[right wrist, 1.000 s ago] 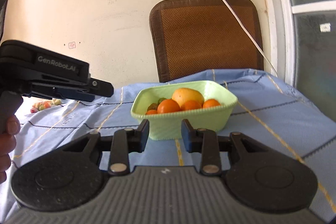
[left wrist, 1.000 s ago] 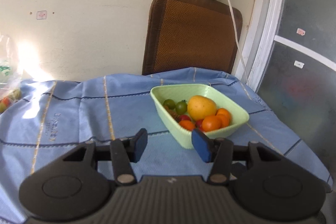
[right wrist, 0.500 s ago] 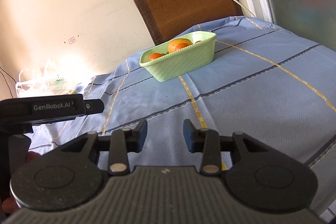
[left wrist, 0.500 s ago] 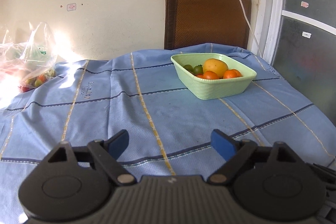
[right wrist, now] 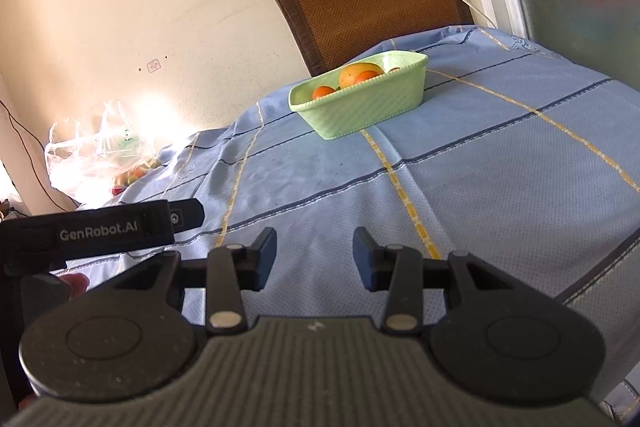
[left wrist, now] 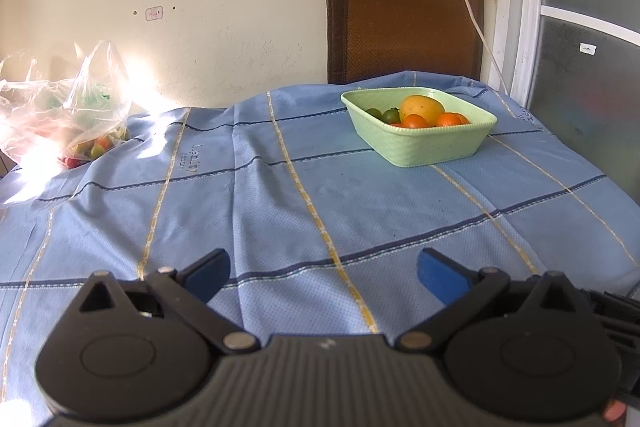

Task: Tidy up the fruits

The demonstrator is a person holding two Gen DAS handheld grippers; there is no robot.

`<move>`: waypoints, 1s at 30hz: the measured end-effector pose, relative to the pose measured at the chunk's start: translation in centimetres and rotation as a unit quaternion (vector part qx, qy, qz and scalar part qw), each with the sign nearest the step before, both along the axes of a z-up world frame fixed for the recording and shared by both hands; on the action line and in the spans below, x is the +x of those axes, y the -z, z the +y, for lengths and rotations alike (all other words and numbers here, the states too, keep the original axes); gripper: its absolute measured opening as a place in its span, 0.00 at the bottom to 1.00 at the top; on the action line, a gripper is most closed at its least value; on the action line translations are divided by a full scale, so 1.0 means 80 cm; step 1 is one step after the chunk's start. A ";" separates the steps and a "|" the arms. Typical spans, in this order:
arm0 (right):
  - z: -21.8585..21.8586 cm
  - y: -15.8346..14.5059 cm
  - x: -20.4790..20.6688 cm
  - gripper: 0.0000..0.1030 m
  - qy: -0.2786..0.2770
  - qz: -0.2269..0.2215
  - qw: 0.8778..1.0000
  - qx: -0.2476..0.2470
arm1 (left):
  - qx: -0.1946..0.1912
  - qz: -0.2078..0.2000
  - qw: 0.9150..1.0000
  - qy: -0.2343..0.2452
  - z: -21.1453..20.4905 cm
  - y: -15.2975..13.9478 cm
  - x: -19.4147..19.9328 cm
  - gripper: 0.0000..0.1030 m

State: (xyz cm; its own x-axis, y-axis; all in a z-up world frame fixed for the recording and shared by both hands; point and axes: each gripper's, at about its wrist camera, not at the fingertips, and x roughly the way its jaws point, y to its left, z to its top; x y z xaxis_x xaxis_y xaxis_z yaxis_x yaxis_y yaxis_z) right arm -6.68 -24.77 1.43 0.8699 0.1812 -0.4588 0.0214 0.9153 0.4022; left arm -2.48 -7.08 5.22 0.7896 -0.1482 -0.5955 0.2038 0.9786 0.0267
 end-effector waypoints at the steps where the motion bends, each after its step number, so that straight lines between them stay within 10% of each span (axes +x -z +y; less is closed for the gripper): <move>1: 0.000 0.001 0.000 0.44 0.001 0.002 1.000 0.001 | 0.000 0.001 1.000 0.000 0.000 0.001 0.000 1.00; 30: -0.013 0.014 0.003 0.50 0.017 0.023 0.999 0.026 | 0.031 0.047 0.998 -0.006 -0.001 0.033 0.004 1.00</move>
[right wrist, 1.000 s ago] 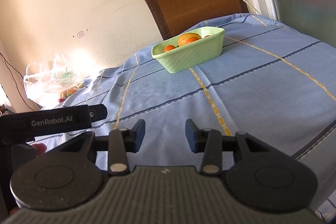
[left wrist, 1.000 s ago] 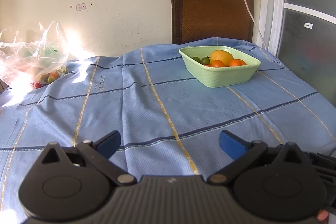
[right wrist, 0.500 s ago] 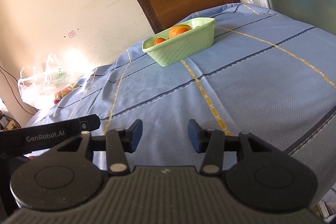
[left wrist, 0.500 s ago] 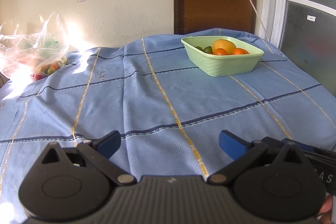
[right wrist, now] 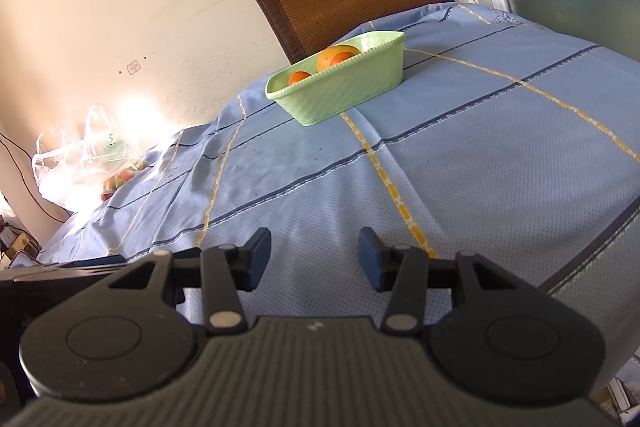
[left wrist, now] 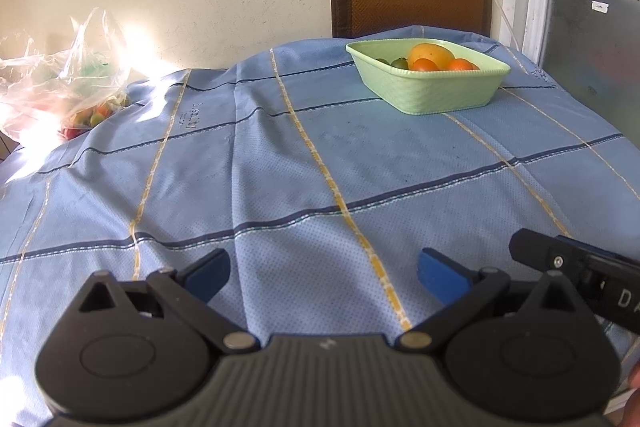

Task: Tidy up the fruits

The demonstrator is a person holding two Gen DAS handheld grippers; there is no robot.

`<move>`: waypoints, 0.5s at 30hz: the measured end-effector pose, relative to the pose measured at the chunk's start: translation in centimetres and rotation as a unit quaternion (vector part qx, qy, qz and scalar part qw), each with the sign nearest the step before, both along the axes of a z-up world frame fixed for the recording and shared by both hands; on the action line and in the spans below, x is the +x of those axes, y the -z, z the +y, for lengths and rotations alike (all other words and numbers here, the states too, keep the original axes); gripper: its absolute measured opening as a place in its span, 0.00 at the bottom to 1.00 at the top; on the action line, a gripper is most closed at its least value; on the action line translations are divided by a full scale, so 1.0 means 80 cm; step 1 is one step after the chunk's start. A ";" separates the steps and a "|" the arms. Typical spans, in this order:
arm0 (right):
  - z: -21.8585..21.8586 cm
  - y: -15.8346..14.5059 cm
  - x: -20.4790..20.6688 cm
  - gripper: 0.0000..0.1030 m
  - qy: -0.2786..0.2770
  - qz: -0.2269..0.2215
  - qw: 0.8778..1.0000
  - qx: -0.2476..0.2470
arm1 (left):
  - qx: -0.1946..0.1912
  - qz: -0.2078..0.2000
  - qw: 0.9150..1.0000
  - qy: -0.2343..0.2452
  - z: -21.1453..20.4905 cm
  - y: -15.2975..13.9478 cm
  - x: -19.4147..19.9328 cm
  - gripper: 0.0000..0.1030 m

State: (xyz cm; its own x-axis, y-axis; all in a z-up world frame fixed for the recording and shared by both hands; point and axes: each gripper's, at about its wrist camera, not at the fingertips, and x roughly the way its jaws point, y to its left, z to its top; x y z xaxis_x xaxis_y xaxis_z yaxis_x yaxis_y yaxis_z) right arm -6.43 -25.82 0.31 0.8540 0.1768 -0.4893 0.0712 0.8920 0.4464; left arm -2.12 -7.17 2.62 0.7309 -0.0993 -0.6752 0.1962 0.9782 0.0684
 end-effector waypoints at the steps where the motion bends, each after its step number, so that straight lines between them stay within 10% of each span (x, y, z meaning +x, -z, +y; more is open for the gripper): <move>1: 0.000 0.000 0.000 0.50 0.000 0.000 1.000 0.000 | 0.001 0.000 1.000 -0.001 0.000 0.000 0.000 1.00; 15: 0.001 0.000 0.000 0.51 0.003 0.000 1.000 0.002 | 0.019 -0.008 1.000 -0.001 -0.002 0.002 -0.003 1.00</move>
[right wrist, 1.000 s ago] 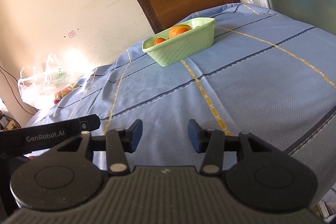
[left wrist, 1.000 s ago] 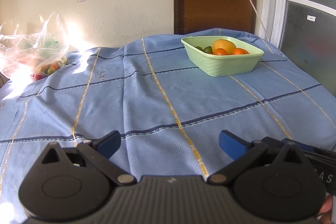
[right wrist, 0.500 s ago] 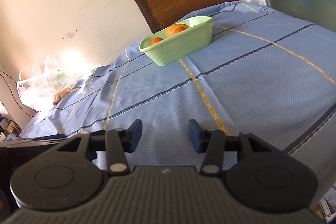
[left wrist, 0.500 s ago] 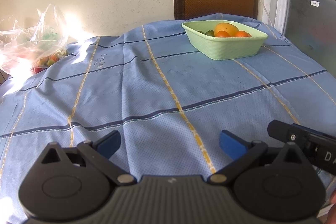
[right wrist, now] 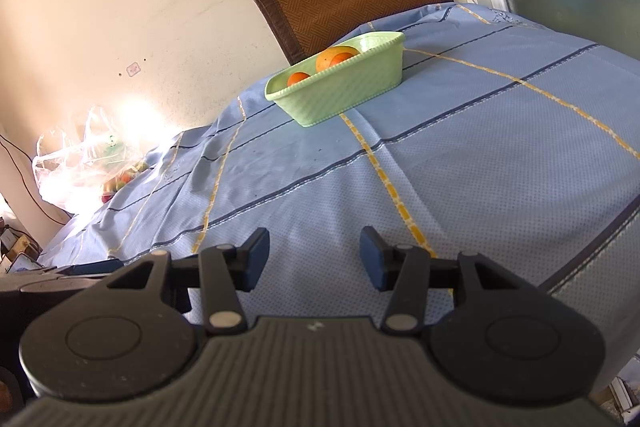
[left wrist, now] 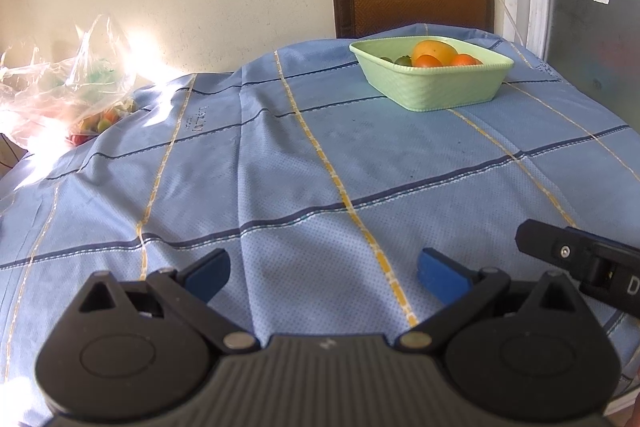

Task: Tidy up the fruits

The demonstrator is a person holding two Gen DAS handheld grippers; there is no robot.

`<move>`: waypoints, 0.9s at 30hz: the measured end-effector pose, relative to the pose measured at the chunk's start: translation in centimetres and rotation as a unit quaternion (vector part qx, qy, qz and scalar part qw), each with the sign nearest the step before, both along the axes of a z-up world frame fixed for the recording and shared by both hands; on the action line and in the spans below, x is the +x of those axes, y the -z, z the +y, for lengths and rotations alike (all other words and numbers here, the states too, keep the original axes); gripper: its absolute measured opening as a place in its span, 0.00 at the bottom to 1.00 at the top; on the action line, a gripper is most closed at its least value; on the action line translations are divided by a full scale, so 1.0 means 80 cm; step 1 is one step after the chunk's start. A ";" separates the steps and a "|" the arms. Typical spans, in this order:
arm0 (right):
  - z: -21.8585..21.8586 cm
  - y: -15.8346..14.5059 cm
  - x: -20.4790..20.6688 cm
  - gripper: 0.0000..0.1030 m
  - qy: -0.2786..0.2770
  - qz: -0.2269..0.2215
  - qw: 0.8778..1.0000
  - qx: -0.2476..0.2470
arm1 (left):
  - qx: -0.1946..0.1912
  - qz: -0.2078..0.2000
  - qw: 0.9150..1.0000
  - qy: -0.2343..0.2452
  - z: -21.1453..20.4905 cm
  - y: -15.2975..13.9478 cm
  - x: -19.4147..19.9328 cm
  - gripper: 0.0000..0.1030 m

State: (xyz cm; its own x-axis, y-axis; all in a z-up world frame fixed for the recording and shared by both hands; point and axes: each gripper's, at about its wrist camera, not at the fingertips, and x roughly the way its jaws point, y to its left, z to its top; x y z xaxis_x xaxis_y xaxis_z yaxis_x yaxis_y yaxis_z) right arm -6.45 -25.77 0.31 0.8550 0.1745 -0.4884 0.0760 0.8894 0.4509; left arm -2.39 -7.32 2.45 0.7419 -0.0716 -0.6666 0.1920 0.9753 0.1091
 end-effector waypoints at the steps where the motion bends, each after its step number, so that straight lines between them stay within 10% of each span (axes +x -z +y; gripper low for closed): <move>1: 0.000 0.000 0.000 0.51 0.000 0.000 1.000 0.001 | 0.001 0.001 1.000 0.000 -0.001 0.000 0.000 1.00; 27: -0.006 0.000 -0.001 0.53 0.006 0.000 1.000 0.007 | 0.013 0.003 1.000 0.014 -0.006 -0.002 -0.008 1.00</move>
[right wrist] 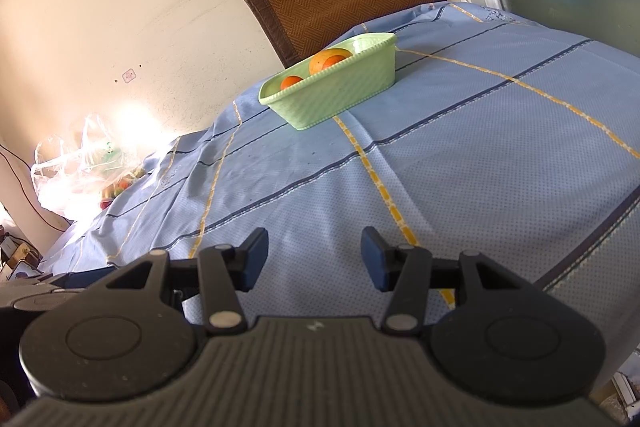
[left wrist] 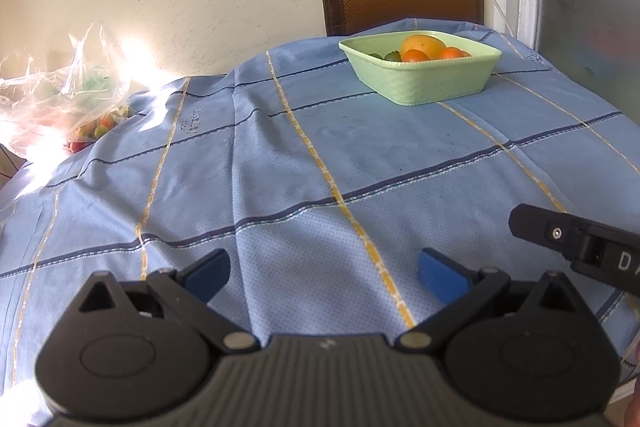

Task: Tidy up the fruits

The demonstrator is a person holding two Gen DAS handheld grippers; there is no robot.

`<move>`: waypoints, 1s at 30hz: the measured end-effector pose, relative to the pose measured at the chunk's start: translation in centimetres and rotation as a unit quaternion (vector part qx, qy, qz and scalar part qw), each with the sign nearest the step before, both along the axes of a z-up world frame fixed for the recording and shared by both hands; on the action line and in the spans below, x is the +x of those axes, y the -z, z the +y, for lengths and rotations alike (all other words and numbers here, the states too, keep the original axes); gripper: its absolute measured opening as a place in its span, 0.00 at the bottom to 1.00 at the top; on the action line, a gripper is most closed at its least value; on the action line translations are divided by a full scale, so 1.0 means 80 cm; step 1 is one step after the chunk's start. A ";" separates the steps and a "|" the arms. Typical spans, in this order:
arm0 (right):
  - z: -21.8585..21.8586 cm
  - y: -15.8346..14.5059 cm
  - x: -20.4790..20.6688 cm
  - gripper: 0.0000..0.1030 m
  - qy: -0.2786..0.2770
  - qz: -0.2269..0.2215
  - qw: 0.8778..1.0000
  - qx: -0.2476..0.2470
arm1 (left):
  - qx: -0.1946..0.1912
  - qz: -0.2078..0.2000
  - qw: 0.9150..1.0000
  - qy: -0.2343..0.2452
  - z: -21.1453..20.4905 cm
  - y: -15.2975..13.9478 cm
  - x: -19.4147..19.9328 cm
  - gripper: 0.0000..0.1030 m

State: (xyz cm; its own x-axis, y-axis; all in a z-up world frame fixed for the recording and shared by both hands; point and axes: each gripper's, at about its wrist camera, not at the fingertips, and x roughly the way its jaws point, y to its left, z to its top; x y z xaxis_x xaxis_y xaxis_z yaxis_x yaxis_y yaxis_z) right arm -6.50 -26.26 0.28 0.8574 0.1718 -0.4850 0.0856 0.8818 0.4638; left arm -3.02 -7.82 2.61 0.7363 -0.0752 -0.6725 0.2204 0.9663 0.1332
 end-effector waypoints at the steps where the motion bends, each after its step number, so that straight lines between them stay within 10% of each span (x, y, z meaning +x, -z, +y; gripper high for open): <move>1: 0.000 0.000 0.000 0.53 0.000 0.000 1.000 0.000 | 0.000 0.000 1.000 0.001 0.000 0.000 0.000 1.00; 30: -0.002 0.000 -0.002 0.54 0.000 0.000 1.000 0.002 | 0.040 -0.002 0.999 -0.008 -0.001 -0.001 -0.004 1.00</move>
